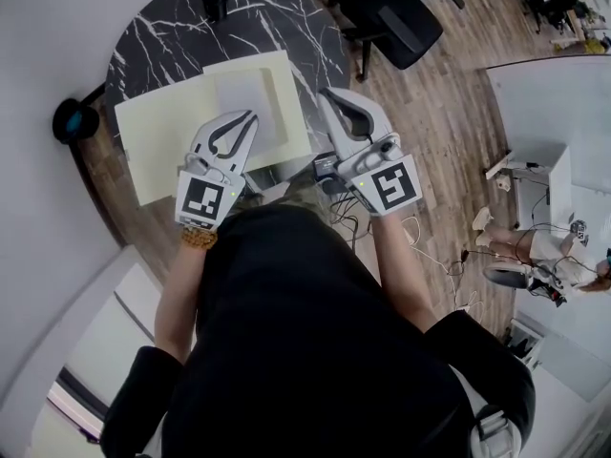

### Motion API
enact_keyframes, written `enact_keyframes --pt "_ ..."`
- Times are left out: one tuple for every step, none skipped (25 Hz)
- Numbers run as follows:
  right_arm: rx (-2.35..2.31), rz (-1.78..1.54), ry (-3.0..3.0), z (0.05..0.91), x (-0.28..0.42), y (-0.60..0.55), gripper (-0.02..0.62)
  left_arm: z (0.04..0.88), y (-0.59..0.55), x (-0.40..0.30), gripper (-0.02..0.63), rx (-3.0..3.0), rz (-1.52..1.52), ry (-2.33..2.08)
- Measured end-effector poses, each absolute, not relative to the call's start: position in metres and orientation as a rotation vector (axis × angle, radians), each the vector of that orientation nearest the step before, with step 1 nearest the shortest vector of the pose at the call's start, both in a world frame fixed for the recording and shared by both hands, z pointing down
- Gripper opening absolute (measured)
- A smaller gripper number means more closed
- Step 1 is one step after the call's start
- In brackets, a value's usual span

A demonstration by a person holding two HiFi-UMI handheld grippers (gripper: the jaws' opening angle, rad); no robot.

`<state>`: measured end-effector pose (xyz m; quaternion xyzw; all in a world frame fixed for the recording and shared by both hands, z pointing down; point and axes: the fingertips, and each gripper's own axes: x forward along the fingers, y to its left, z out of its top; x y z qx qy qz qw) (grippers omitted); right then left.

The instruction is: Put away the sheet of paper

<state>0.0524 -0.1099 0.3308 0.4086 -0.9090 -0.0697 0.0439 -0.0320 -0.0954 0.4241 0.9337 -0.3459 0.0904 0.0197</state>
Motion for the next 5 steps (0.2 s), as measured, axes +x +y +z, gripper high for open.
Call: enact_keyframes --pt "1.254 -0.212 -2.777 0.3313 0.0536 -0.1095 -0.003 0.4255 -0.0948 -0.0307 0.035 2.898 0.283 -1.066" --pt "1.257 -0.204 -2.773 0.3321 0.0545 -0.109 -0.003 0.4269 -0.0943 -0.0289 0.035 2.9 0.284 -1.059" --pt "1.259 -0.194 -2.768 0.333 0.0554 -0.1086 -0.003 0.4285 -0.0941 -0.0271 0.035 2.901 0.287 -1.052" --pt "1.261 -0.186 -2.764 0.3339 0.0565 -0.1084 -0.003 0.4303 -0.094 -0.0253 0.035 2.902 0.292 -1.045" --pt "1.263 -0.179 -2.76 0.3348 0.0576 -0.1081 -0.003 0.4321 -0.094 -0.0235 0.035 2.902 0.298 -1.038"
